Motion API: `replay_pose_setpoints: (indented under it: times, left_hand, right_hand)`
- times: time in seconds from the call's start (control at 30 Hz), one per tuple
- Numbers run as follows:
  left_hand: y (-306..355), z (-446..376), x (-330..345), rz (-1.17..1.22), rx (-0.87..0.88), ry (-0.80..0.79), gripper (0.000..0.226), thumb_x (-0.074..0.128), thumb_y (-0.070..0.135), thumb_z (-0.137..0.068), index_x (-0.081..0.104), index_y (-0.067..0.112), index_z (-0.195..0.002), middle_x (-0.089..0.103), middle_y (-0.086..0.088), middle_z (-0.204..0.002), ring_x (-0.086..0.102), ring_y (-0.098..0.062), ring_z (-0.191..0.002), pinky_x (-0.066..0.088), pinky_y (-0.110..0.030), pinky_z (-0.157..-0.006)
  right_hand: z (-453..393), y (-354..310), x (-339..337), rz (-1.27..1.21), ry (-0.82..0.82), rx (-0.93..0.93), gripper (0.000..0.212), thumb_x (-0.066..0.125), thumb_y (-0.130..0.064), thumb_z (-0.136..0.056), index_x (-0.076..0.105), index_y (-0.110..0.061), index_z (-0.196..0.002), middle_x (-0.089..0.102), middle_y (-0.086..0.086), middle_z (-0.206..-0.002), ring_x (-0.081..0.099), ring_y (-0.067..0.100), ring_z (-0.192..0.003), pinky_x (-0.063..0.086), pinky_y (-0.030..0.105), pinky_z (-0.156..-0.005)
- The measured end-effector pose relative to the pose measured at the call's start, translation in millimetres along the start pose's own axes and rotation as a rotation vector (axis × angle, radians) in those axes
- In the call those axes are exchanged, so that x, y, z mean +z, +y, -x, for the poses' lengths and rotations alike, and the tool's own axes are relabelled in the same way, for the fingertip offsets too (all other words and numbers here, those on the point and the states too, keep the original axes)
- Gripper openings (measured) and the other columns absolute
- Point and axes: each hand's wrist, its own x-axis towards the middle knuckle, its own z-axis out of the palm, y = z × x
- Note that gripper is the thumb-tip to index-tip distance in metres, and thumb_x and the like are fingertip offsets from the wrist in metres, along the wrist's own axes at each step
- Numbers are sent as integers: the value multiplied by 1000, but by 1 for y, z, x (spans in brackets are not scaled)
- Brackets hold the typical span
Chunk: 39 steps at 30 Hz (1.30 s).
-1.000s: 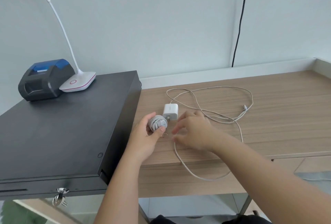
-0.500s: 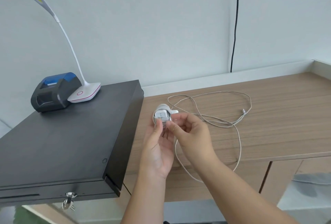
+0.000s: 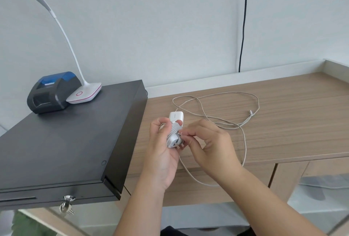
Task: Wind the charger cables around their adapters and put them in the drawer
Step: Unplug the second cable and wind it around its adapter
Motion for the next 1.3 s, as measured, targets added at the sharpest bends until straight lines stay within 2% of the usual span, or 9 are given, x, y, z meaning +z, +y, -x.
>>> replay_pose_setpoints:
  times: [0.1, 0.23, 0.33, 0.47, 0.57, 0.73, 1.0, 1.1, 1.3]
  left_hand:
    - [-1, 2, -1, -59, 19, -15, 8, 55, 22, -87, 52, 21, -94, 60, -14, -104, 58, -15, -70, 49, -23, -57]
    - [0, 6, -3, -59, -17, -57, 10, 62, 17, -84, 56, 21, -92, 62, -14, -102, 59, -19, -74, 48, -27, -61]
    - [-2, 8, -3, -11, -43, -78, 8, 58, 17, -84, 58, 21, -91, 62, -14, -100, 61, -24, -82, 51, -30, -65]
    - [-6, 8, 2, 8, -19, -89, 14, 58, 14, -82, 56, 22, -94, 65, -13, -102, 62, -23, -87, 53, -29, -69]
    - [-10, 7, 3, 0, 13, -104, 16, 58, 12, -83, 55, 22, -94, 61, -12, -103, 61, -23, -91, 52, -30, -74]
    - [-15, 6, -1, -6, 50, -117, 9, 52, 23, -89, 55, 24, -97, 51, -17, -116, 55, -23, -99, 53, -30, -82]
    - [-20, 3, 1, 1, 83, -120, 14, 56, 30, -90, 52, 24, -102, 52, -16, -115, 56, -18, -94, 52, -24, -77]
    - [-25, 4, 2, -44, 102, -114, 25, 72, 35, -83, 55, 28, -99, 58, -9, -108, 57, -16, -91, 50, -24, -80]
    - [-34, 5, 5, -145, 153, -84, 18, 54, 19, -88, 48, 28, -103, 56, -5, -103, 54, -13, -88, 48, -24, -81]
  right_hand:
    - [-1, 0, -3, 48, 5, -102, 13, 73, -1, -78, 76, -11, -86, 69, -5, -85, 65, 8, -81, 51, 18, -73]
    - [-9, 1, -16, -22, -140, -220, 4, 75, -9, -81, 76, -10, -85, 70, 1, -81, 67, 14, -78, 54, 26, -73]
    - [-17, 0, -25, -187, -230, -95, 9, 81, -13, -76, 75, -7, -79, 71, -1, -72, 67, 11, -69, 54, 24, -75]
    - [-17, 0, -27, -360, -210, 154, 13, 83, -14, -72, 72, -6, -73, 69, 2, -62, 63, 16, -58, 56, 43, -77]
    - [-18, 1, -27, -403, -202, 270, 15, 83, -14, -69, 71, -5, -72, 70, 6, -65, 63, 15, -56, 56, 34, -68]
    - [-16, 5, -25, -412, -192, 418, 18, 84, -22, -69, 72, -7, -69, 72, 9, -68, 66, 23, -64, 53, 35, -65]
    - [-12, 5, -31, -374, -186, 360, 4, 80, -16, -75, 76, -13, -76, 72, 1, -78, 65, 27, -75, 52, 35, -69]
    - [-10, 5, -31, -296, -145, 344, 6, 80, -12, -76, 74, -12, -74, 70, 0, -74, 62, 15, -67, 49, 22, -64]
    - [0, 6, -21, -207, -4, 210, 16, 78, -7, -75, 66, -11, -64, 57, -10, -65, 53, 4, -61, 40, 11, -61]
